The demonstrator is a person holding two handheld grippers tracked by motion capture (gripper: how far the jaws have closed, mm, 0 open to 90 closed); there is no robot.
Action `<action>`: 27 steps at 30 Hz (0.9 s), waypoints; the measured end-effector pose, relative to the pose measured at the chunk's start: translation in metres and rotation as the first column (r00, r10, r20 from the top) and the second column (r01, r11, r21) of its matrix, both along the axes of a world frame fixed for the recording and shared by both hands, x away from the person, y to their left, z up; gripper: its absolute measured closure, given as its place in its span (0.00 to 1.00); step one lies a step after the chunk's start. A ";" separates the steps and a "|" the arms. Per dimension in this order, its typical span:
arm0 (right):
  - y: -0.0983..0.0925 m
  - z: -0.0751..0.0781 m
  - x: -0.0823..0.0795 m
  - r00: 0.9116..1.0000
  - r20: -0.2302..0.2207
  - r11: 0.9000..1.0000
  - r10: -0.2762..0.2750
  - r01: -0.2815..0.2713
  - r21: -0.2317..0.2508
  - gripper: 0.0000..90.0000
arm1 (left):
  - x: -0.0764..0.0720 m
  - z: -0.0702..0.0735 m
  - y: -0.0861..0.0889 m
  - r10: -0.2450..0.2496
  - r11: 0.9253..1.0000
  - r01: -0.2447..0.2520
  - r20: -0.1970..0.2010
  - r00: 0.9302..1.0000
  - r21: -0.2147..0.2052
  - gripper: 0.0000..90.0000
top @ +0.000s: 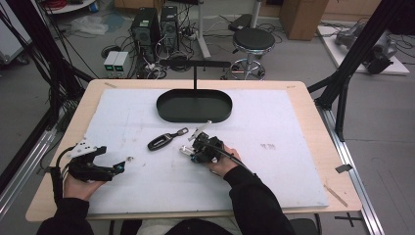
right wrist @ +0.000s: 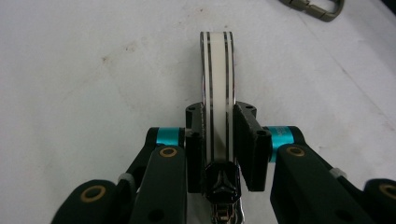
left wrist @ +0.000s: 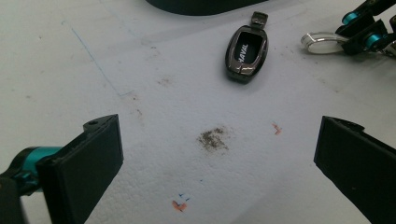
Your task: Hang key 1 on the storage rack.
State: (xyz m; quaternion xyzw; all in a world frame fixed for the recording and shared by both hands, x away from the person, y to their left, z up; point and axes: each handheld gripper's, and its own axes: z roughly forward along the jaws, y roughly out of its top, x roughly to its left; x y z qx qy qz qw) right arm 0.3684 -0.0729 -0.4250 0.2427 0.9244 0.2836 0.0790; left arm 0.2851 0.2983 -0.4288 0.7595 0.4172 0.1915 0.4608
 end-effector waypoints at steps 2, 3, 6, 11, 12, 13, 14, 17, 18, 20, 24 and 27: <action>-0.002 0.002 0.000 1.000 -0.006 1.000 0.001 -0.001 0.017 0.84 | 0.000 0.000 0.000 0.002 1.000 -0.002 0.001 1.000 0.003 0.02; -0.006 0.007 0.001 1.000 -0.009 0.998 -0.002 0.002 0.055 0.84 | 0.000 0.000 0.000 0.003 1.000 -0.003 0.002 1.000 0.004 0.02; -0.013 0.014 0.003 1.000 -0.007 0.993 -0.014 0.014 0.113 0.84 | 0.000 0.000 0.000 0.002 1.000 -0.002 0.003 1.000 0.005 0.02; -0.024 0.026 0.005 1.000 -0.006 0.980 -0.025 0.026 0.197 0.84 | 0.000 0.000 0.000 0.002 1.000 -0.002 0.003 1.000 0.007 0.02; -0.025 0.029 0.004 1.000 -0.003 0.977 -0.027 0.027 0.212 0.84 | 0.000 0.000 0.000 0.001 1.000 -0.001 0.002 1.000 0.009 0.02; -0.027 0.032 0.005 1.000 0.003 0.974 -0.027 0.025 0.223 0.84 | 0.000 0.000 0.000 0.001 1.000 -0.001 0.002 1.000 0.009 0.02; -0.029 0.036 0.005 1.000 0.010 0.972 -0.024 0.021 0.235 0.84 | 0.000 0.000 -0.001 0.002 1.000 -0.002 0.003 1.000 0.010 0.02; -0.037 0.049 0.008 0.999 0.017 0.958 -0.041 0.034 0.286 0.84 | 0.000 0.000 0.000 0.001 1.000 -0.001 0.002 1.000 0.009 0.02; -0.040 0.054 0.010 0.998 0.030 0.953 -0.048 0.037 0.302 0.84 | 0.000 0.000 0.000 0.000 1.000 0.000 0.003 1.000 0.009 0.02; -0.047 0.066 0.013 0.998 0.032 0.938 -0.061 0.046 0.345 0.84 | 0.000 0.000 -0.001 -0.001 1.000 0.001 0.003 1.000 0.010 0.02; -0.056 0.083 0.018 0.996 0.044 0.917 -0.077 0.053 0.396 0.84 | 0.000 0.000 -0.001 -0.002 1.000 0.002 0.003 1.000 0.011 0.02; -0.063 0.101 0.025 0.994 0.058 0.902 -0.090 0.057 0.428 0.84 | 0.000 0.000 -0.001 -0.002 1.000 0.002 0.003 1.000 0.011 0.02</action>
